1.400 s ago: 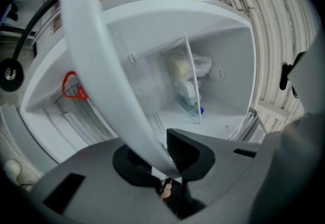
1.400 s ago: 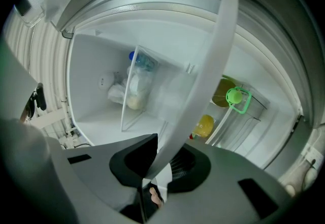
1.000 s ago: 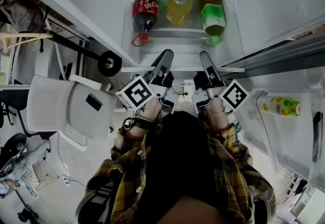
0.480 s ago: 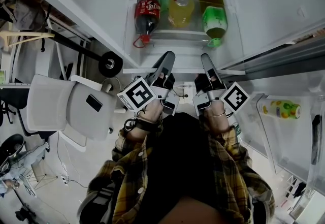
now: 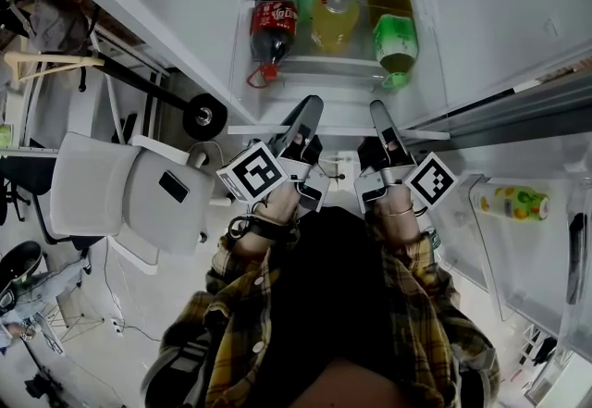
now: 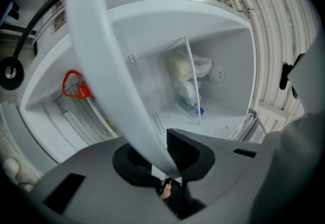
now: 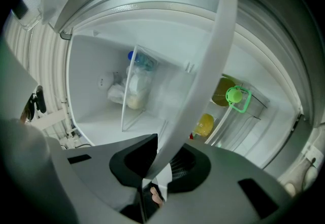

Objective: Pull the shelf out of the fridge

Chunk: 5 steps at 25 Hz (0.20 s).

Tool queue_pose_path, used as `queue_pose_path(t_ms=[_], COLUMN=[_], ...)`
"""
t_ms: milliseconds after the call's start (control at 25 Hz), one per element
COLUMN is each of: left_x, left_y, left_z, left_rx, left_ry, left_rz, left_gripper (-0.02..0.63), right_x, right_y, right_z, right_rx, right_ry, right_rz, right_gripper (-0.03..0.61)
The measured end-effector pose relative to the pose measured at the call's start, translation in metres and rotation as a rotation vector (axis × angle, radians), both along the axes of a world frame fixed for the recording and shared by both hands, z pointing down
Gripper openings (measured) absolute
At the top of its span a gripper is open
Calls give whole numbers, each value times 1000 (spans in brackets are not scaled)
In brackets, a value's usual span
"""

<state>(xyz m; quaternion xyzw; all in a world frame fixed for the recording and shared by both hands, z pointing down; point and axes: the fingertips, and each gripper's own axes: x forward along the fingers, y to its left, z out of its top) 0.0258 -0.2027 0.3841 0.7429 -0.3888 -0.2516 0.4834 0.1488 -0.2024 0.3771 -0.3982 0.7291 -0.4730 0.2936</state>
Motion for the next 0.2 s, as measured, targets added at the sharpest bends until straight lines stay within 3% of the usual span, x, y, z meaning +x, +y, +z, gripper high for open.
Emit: queue_pose_path(t_ms=[200], left_x=[-2], left_y=[0], left_z=[-3], left_rx=[7], left_ry=[-4], left_rz=[-4], left_gripper=[61], right_x=[-1], right_y=[-1], right_z=[-1], right_rx=[-8], right_ry=[-5], right_rz=[1], right_gripper=[60])
